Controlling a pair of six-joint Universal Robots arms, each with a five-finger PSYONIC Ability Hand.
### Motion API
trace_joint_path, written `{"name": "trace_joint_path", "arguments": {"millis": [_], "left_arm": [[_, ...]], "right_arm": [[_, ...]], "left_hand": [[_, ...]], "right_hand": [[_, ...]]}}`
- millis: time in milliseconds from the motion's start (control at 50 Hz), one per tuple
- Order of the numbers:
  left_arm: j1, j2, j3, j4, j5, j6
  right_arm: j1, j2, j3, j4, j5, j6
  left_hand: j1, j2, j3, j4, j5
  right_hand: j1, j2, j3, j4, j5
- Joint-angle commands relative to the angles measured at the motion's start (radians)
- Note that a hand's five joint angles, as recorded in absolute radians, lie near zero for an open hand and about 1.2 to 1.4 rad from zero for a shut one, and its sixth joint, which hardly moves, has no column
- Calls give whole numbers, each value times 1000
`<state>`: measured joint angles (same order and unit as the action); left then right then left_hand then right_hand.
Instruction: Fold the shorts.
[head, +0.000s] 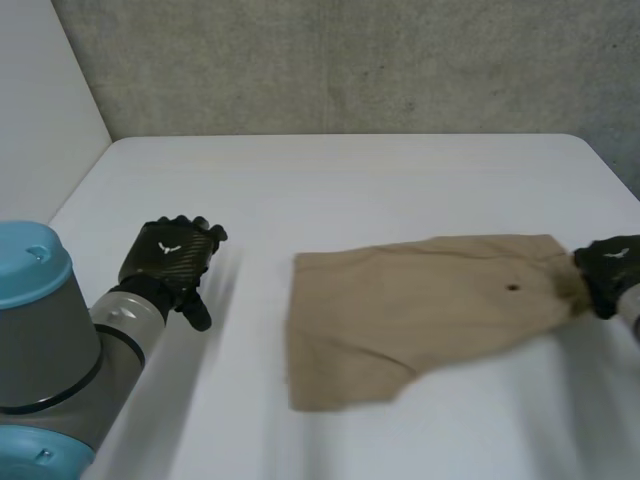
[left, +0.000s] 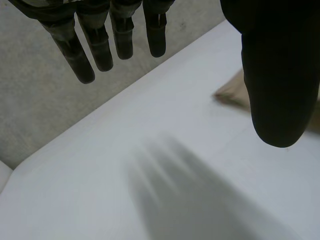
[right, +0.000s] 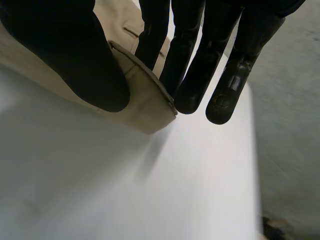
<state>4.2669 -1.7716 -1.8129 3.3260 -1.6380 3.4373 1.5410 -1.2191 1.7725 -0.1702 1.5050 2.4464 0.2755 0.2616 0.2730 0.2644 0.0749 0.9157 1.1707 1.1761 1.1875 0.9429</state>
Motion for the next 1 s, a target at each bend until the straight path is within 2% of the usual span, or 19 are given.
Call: {"name": "trace_joint_path", "arguments": {"millis": [20, 120, 180, 200, 240, 260, 320, 360, 460, 480, 500, 520, 540, 560, 640, 680, 760, 900, 1000], "left_arm": [[30, 27, -25, -23, 3, 0], [27, 27, -28, -22, 3, -6], [18, 27, -28, -22, 1, -7], [17, 27, -28, -22, 1, -7], [10, 29, -28, -20, 0, -12], [10, 29, -28, -20, 0, -12], [-25, 29, -19, -17, 0, -56], [-39, 28, -11, -16, -2, -76], [-61, 18, 35, -16, -5, -112], [-61, 18, 35, -16, -5, -112], [-67, 17, 49, -14, -5, -113], [-87, 15, 69, -13, -5, -115], [-119, 9, 99, -11, -5, -118], [-119, 9, 99, -11, -5, -118], [-186, -34, 179, 1, -9, -135], [-213, -58, 220, 0, -16, -151], [-318, -156, 322, -25, -91, -240], [-403, -276, 379, -82, -212, -320], [-446, -333, 369, -98, -240, -385]], "right_arm": [[45, -36, -79, 26, 1, -64], [220, -56, -131, 20, -11, 55], [373, -69, -128, 12, -64, 104], [373, -69, -128, 12, -65, 105], [486, -71, -111, 26, -126, 129], [487, -71, -111, 26, -126, 129], [625, -62, 2, 15, -265, 121], [656, -42, 36, 15, -345, 115], [654, -10, 33, 24, -411, 115], [653, -11, 30, 26, -410, 114], [648, -20, 24, 25, -393, 117], [648, -20, 24, 24, -393, 117], [625, -39, 12, 23, -373, 134], [592, -66, 8, 21, -353, 146], [518, -172, 1, 17, -336, 227], [466, -229, -18, 14, -324, 360], [375, -215, -56, 29, -342, 543], [375, -50, -137, 100, -322, 445], [377, 50, -199, 178, -318, 378]], "left_hand": [[-44, -30, -42, -33, -18], [-44, -30, -42, -33, -18], [-44, -30, -42, -33, -18], [-44, -30, -42, -33, -18], [-44, -30, -42, -33, -18], [-44, -30, -42, -33, -18], [-44, -30, -42, -33, -18], [-41, -28, -39, -30, -15], [-41, -28, -39, -30, -15], [-41, -28, -39, -30, -15], [-41, -28, -39, -30, -15], [-39, -25, -36, -27, -12], [-38, -25, -36, -27, -12], [-38, -25, -36, -27, -12], [-27, -13, -24, -16, -1], [-18, -4, -15, -7, 8], [8, 22, 11, 20, 35], [8, 22, 11, 20, 35], [0, 14, 2, 11, 26]], "right_hand": [[481, 226, 220, 209, 279], [481, 226, 220, 209, 279], [481, 226, 220, 209, 279], [481, 226, 220, 209, 279], [481, 226, 220, 209, 279], [481, 226, 220, 209, 279], [481, 226, 220, 209, 279], [481, 226, 220, 209, 279], [481, 226, 220, 209, 279], [278, 23, 18, 6, 76], [-201, -456, -461, -472, -402], [-205, -460, -466, -477, -407], [-537, -792, -797, -809, -739], [-741, -996, -1002, -1013, -943], [-741, -996, -1002, -1013, -943], [-741, -996, -1002, -1013, -943], [-741, -996, -1002, -1013, -943], [-741, -996, -1002, -1013, -943], [-741, -996, -1002, -1013, -943]]}}
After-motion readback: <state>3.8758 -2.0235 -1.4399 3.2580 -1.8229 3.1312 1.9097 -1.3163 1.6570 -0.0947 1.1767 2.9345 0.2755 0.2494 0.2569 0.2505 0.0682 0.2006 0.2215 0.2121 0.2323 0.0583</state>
